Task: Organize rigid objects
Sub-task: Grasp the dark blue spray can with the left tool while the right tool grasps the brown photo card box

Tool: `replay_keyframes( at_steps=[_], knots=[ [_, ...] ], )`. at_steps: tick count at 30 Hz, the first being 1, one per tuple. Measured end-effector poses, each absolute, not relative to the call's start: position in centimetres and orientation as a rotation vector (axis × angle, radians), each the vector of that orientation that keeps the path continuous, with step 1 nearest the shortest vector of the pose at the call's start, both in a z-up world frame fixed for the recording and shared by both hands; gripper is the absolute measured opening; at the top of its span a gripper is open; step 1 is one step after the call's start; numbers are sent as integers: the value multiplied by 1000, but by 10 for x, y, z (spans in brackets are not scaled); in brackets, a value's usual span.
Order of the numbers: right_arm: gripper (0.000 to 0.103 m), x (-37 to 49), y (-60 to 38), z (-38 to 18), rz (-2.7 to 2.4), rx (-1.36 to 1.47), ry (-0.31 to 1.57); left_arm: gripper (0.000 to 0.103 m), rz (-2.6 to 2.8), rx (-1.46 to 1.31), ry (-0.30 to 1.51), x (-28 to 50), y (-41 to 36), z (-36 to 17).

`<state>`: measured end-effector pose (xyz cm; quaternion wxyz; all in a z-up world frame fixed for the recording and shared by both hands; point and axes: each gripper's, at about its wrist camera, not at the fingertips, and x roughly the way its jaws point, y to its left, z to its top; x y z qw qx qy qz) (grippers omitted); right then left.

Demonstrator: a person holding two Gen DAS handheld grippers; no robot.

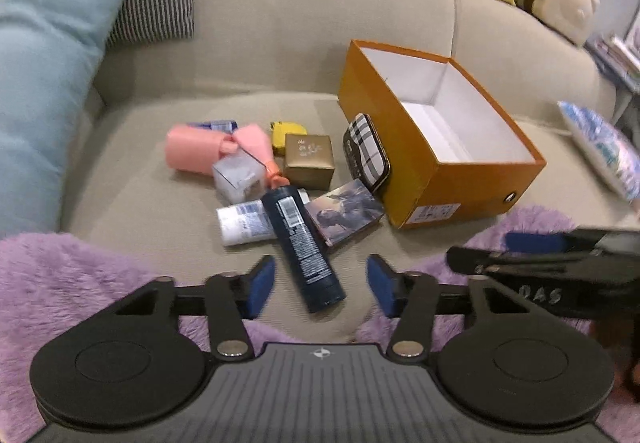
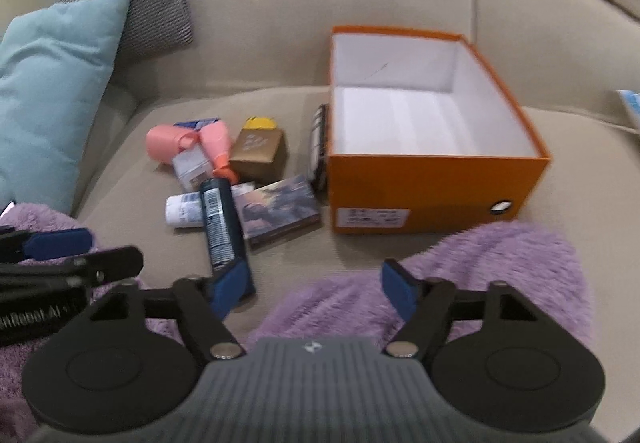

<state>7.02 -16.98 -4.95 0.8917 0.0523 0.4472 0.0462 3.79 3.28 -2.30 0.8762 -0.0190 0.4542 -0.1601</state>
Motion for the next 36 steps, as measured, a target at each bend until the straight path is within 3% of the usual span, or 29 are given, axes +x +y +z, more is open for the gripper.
replay_keyframes(
  at_steps=[2, 5, 16, 24, 27, 34, 36],
  knots=[
    [54, 83, -164, -58, 133, 105, 958, 44, -351, -102, 985, 53, 38, -33],
    [47, 104, -155, -72, 176, 110, 1004, 42, -358, -164, 1031, 77, 42, -50],
    [47, 168, -151, -121, 161, 283, 1118, 42, -270, -256, 1241, 146, 37, -131],
    [47, 195, -163, -147, 101, 495, 1151, 42, -289, -343, 1272, 164, 38, -149],
    [51, 202, -164, -158, 85, 552, 1165, 41, -285, -353, 1277, 168, 39, -150],
    [82, 211, -157, -175, 61, 619, 1170, 41, -257, -269, 1257, 171, 34, -144],
    [85, 213, -150, -177, 45, 606, 1155, 41, -253, -281, 1260, 172, 37, -146]
  ],
)
